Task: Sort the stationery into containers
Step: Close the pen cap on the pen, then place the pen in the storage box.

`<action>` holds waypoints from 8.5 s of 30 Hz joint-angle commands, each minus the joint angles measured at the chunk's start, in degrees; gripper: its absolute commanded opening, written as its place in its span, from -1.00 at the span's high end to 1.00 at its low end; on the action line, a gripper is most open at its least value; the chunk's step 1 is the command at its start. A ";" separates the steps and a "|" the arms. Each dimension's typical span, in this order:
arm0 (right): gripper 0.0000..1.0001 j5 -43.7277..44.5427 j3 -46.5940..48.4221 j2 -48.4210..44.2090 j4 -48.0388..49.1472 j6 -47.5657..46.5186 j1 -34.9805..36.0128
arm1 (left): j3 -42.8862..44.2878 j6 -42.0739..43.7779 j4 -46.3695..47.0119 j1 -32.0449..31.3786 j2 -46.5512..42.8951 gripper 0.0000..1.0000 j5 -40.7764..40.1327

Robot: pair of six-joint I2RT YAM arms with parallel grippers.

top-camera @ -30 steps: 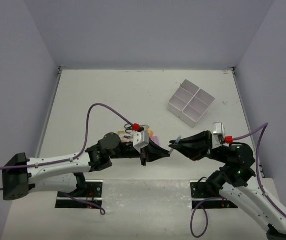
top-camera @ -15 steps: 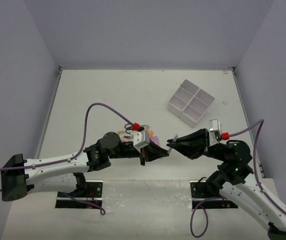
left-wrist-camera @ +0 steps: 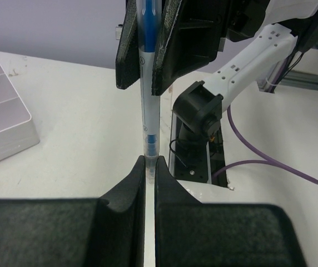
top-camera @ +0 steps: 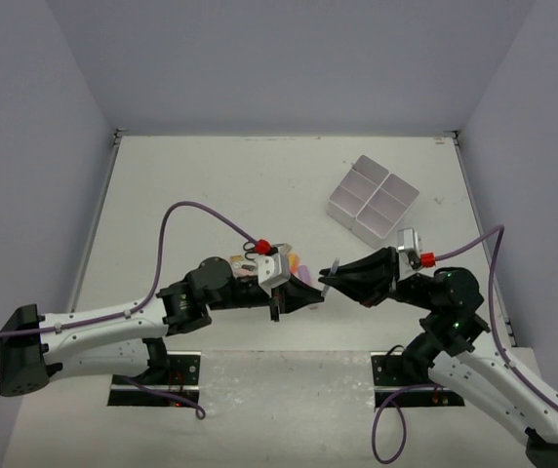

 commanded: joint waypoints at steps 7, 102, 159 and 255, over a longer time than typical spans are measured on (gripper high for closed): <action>1.00 4.16 -3.74 4.82 -7.03 -1.28 4.31 | 6.36 0.43 10.50 4.35 -6.17 1.00 -0.75; 1.00 0.87 4.69 3.51 -6.95 2.17 4.71 | 1.95 -8.02 17.10 8.78 3.27 1.00 22.56; 1.00 18.53 5.18 -0.47 -14.09 -1.49 13.63 | 2.69 -10.15 1.46 14.41 -10.07 -1.00 0.95; 1.00 60.47 37.13 72.16 12.42 -25.84 -25.57 | 4.38 -8.15 -51.07 11.51 -21.93 -1.00 -32.06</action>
